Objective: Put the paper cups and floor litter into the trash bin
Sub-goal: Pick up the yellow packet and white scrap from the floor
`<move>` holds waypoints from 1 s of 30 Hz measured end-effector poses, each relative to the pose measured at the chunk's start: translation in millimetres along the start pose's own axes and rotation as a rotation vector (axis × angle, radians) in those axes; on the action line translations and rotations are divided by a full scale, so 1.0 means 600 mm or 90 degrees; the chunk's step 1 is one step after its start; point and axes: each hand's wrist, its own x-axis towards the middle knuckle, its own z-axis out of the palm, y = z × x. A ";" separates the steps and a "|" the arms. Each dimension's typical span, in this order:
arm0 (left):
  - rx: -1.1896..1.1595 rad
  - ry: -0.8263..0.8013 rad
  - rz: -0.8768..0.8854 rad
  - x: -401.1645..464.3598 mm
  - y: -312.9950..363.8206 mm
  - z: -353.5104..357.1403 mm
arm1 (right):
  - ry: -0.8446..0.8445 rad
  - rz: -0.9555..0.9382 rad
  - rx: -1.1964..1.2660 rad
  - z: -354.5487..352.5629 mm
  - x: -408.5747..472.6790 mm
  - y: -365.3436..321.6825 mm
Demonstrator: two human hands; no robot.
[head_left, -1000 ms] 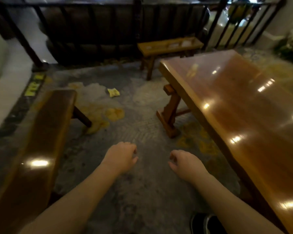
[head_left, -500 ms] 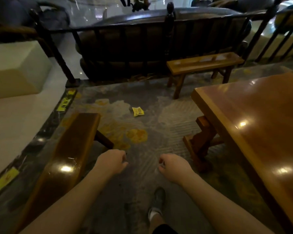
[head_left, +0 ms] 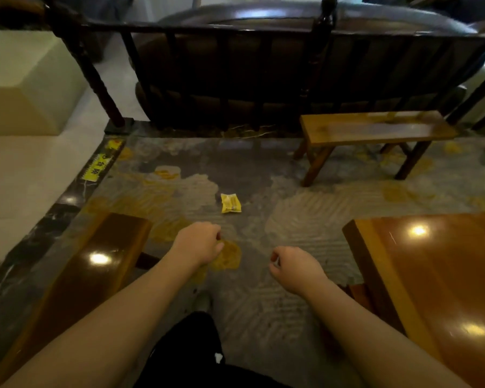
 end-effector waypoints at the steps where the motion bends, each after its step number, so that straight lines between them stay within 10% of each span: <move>1: -0.004 -0.001 0.003 0.043 -0.003 -0.002 | -0.002 0.010 0.002 -0.010 0.032 0.010; 16: 0.049 -0.172 0.088 0.785 -0.121 0.088 | -0.079 0.165 0.140 -0.047 0.618 0.132; 30: 0.150 -0.235 0.022 1.159 -0.244 0.569 | -0.119 0.141 0.135 0.295 1.040 0.325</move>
